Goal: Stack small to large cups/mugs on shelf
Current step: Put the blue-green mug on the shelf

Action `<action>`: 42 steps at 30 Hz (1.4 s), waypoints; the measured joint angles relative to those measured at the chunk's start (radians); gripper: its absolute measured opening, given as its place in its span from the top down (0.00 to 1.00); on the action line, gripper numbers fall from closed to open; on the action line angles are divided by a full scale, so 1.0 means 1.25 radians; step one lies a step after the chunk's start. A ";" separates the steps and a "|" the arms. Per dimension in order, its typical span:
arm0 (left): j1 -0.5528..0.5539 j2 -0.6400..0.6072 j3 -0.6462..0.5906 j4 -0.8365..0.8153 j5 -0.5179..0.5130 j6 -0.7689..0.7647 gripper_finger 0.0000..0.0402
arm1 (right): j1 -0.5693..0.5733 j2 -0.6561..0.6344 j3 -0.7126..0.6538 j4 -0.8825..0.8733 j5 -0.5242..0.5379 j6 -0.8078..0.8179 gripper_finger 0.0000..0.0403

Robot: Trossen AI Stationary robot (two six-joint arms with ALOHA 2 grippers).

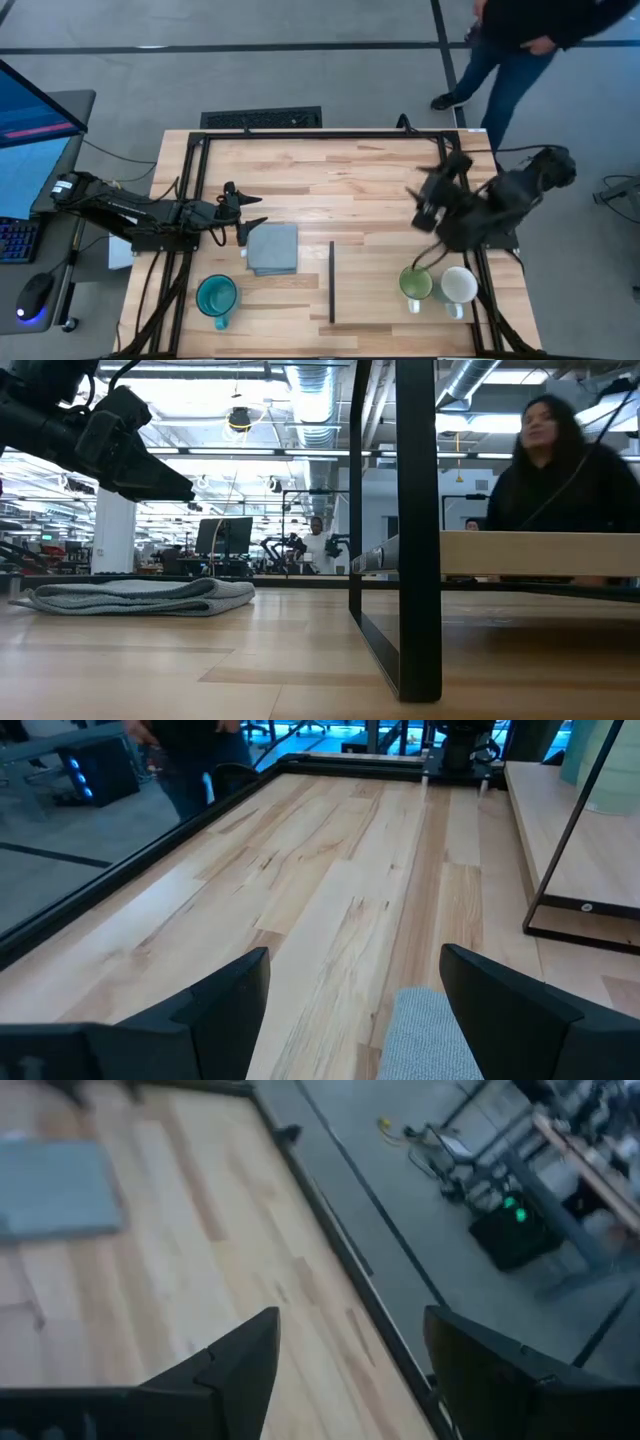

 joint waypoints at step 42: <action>0.000 0.000 0.000 0.109 0.038 0.149 0.29 | -0.505 -0.678 -0.836 1.077 -0.521 -0.612 0.33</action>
